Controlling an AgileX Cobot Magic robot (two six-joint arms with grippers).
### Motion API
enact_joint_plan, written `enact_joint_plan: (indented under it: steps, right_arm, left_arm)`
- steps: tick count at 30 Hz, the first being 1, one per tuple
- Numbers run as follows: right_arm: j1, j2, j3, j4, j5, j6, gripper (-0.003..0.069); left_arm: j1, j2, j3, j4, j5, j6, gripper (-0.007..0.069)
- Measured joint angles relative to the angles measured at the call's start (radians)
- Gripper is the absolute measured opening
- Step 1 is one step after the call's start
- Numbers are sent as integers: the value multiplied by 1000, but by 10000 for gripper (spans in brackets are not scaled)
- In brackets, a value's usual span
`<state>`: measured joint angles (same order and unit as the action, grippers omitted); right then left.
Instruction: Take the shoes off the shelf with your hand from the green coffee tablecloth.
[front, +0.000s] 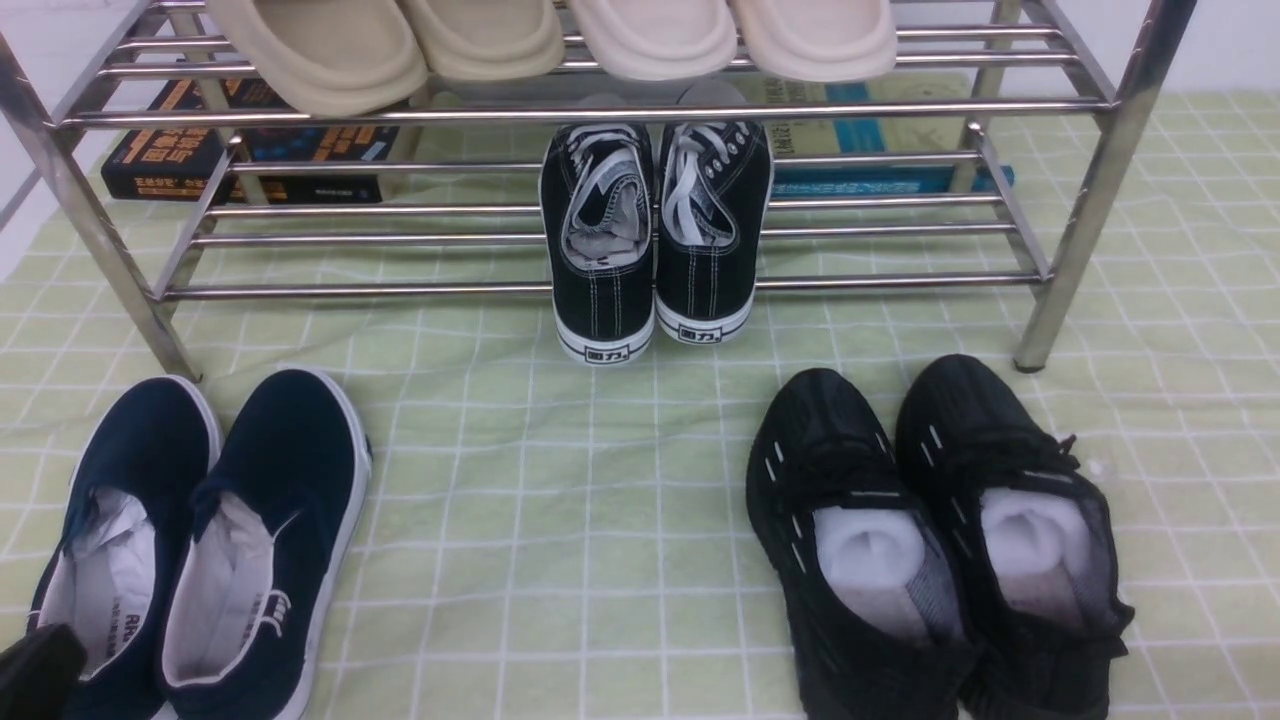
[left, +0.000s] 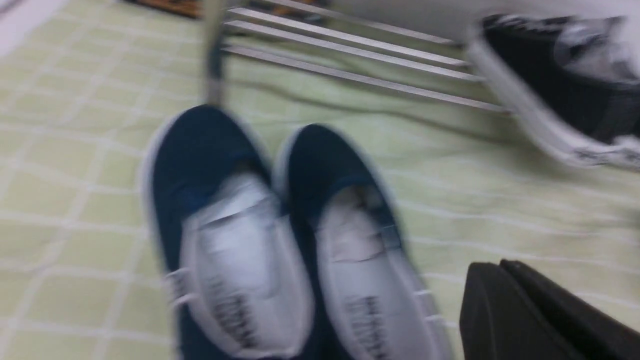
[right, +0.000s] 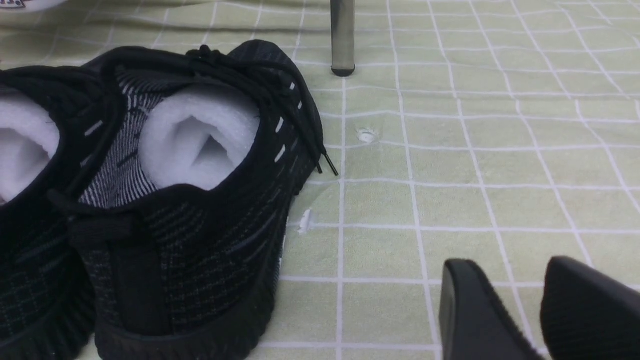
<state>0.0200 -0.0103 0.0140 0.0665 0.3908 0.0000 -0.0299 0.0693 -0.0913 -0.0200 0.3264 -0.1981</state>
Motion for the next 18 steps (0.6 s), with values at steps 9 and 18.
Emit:
enact_joint_plan:
  steps: [9,18]
  right_arm:
    - [0,0,0,0,0,0,237]
    - [0,0,0,0,0,0,237]
  left_arm:
    - [103,-48,115,88,-12,5,33]
    - [62,-80,117,138,0,8,36]
